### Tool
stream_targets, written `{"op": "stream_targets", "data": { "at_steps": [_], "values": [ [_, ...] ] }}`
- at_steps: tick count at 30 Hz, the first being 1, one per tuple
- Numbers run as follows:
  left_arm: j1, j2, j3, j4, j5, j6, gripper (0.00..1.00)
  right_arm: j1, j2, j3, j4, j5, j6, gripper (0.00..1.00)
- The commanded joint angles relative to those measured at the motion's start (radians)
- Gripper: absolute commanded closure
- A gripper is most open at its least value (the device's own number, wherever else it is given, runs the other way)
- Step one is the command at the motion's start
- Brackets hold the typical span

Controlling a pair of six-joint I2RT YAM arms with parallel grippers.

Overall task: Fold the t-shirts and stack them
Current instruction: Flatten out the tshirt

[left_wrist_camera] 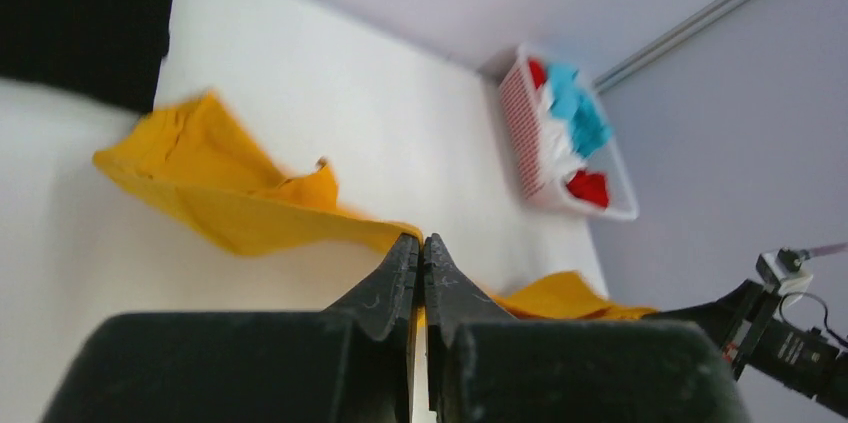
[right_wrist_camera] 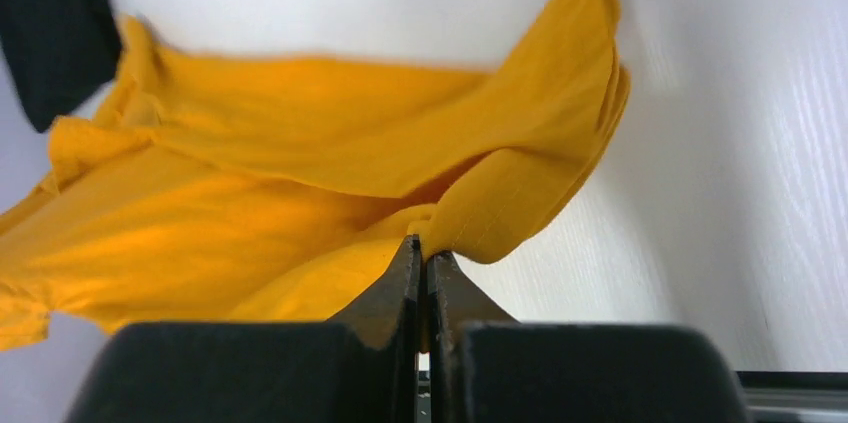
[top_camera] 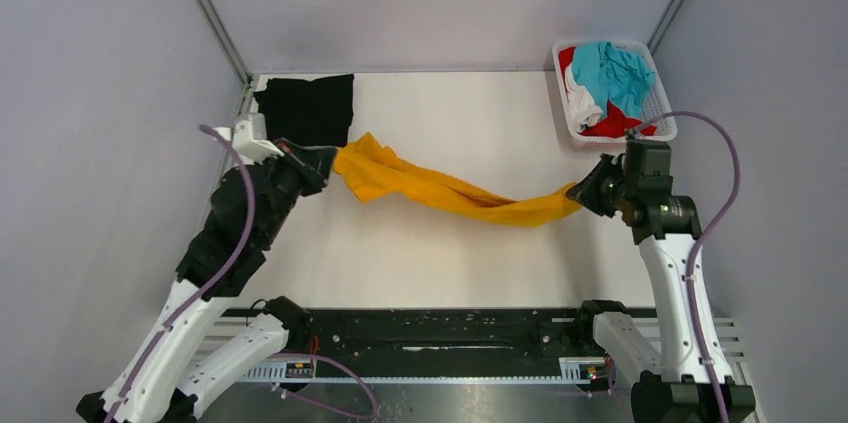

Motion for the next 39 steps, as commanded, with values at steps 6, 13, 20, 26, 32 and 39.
{"op": "stream_targets", "data": {
  "at_steps": [6, 13, 20, 26, 32, 39],
  "values": [
    [0.0, -0.025, 0.257, 0.08, -0.129, 0.17, 1.0, -0.002, -0.107, 0.271, -0.103, 0.119, 0.004, 1.0],
    [-0.001, -0.041, 0.402, 0.103, -0.131, 0.279, 1.0, -0.001, -0.157, 0.465, -0.085, 0.14, 0.005, 1.0],
    [-0.001, -0.049, 0.574, 0.151, -0.053, 0.361, 1.0, -0.001, -0.198, 0.662, -0.065, 0.093, 0.002, 1.0],
    [-0.001, -0.022, 0.764, 0.116, 0.063, 0.42, 1.0, -0.001, -0.208, 0.879, -0.098, 0.128, -0.039, 1.0],
    [0.0, -0.006, 0.914, 0.1, 0.153, 0.462, 1.0, -0.001, -0.223, 1.015, -0.136, 0.146, -0.064, 1.0],
    [0.003, 0.083, 1.088, 0.053, 0.23, 0.479, 1.0, -0.001, -0.238, 1.081, -0.144, 0.165, -0.072, 1.0]
  ]
}}
